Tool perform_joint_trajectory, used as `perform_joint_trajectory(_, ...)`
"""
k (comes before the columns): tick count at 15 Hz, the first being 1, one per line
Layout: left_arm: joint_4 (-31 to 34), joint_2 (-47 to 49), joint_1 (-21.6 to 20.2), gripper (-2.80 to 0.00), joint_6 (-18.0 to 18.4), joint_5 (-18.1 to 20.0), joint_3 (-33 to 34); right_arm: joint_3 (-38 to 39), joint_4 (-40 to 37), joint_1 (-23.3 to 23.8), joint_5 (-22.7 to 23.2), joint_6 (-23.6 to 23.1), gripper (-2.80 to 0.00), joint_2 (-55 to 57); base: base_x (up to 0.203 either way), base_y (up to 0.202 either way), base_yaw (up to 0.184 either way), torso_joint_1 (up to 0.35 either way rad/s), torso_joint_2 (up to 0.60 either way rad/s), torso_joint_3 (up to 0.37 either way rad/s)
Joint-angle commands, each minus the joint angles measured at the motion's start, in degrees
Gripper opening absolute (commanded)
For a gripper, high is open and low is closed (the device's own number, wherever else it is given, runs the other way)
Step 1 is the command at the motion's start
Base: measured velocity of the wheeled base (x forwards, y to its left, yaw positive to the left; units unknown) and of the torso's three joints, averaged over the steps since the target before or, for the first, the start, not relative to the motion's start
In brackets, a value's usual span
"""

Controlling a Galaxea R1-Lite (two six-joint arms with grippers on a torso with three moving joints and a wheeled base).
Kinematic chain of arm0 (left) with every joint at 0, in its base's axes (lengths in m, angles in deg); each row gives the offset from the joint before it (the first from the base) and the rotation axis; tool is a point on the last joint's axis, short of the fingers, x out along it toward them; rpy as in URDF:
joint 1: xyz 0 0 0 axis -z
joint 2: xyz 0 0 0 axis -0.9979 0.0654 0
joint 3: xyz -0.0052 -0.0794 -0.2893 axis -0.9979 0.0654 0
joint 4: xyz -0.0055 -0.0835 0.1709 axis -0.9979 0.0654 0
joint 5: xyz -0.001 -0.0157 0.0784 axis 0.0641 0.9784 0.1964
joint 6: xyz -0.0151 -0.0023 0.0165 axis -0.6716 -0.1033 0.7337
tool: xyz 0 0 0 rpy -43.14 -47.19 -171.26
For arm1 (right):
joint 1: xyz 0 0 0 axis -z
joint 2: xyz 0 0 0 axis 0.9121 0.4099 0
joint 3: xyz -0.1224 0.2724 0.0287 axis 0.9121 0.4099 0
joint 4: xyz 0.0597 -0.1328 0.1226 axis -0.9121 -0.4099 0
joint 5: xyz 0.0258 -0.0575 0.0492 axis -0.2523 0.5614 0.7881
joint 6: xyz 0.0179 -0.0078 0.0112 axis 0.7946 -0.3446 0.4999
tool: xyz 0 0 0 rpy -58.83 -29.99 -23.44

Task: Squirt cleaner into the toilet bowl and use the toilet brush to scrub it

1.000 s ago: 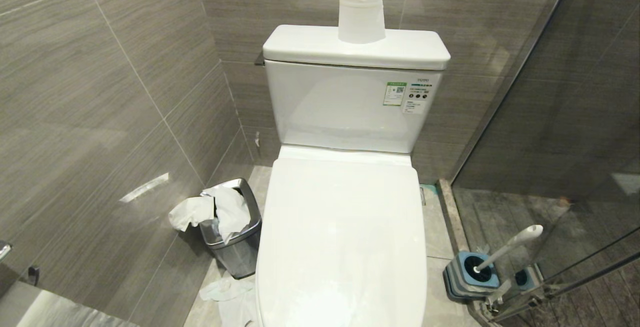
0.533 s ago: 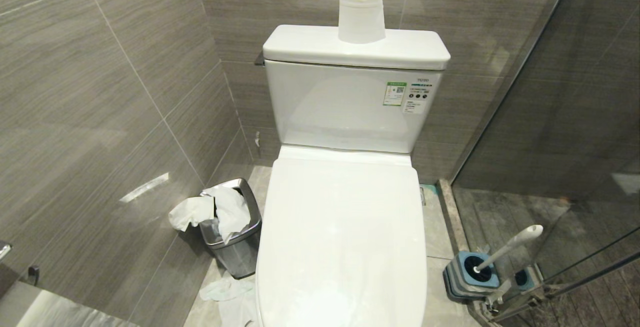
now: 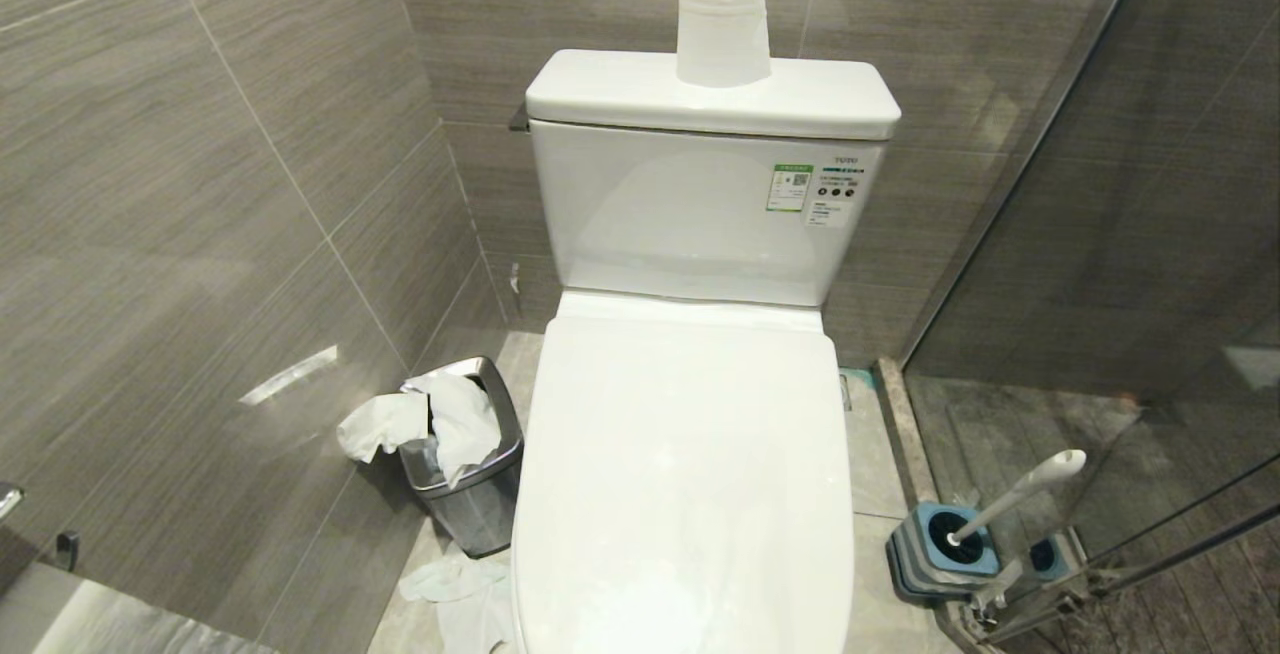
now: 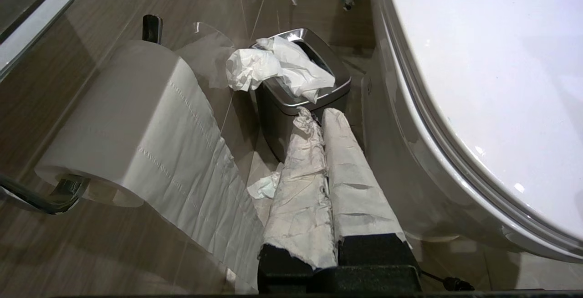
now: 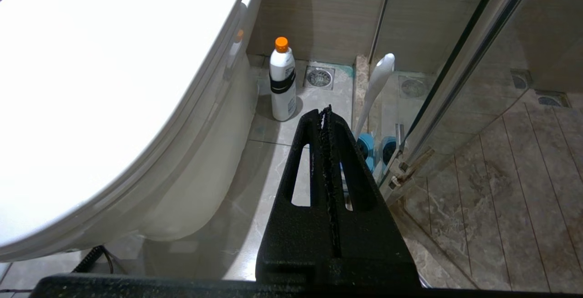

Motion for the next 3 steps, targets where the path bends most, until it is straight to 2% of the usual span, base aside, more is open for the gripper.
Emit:
perform_joint_trajectory(1, 0.00, 0.09, -0.01, -2.80, -0.05, -0.01, 0.09, 0.02, -0.02, 0.00, 0.00, 0.00, -2.80, -0.04, 0.000, 0.000, 0.000, 0.000, 0.00, 0.000)
perform_joint_trajectory(3, 0.00, 0.09, -0.01, -2.80, -0.05, -0.01, 0.09, -0.01, -0.02, 0.00, 0.00, 0.00, -2.80, -0.04, 0.000, 0.000, 0.000, 0.000, 0.00, 0.000)
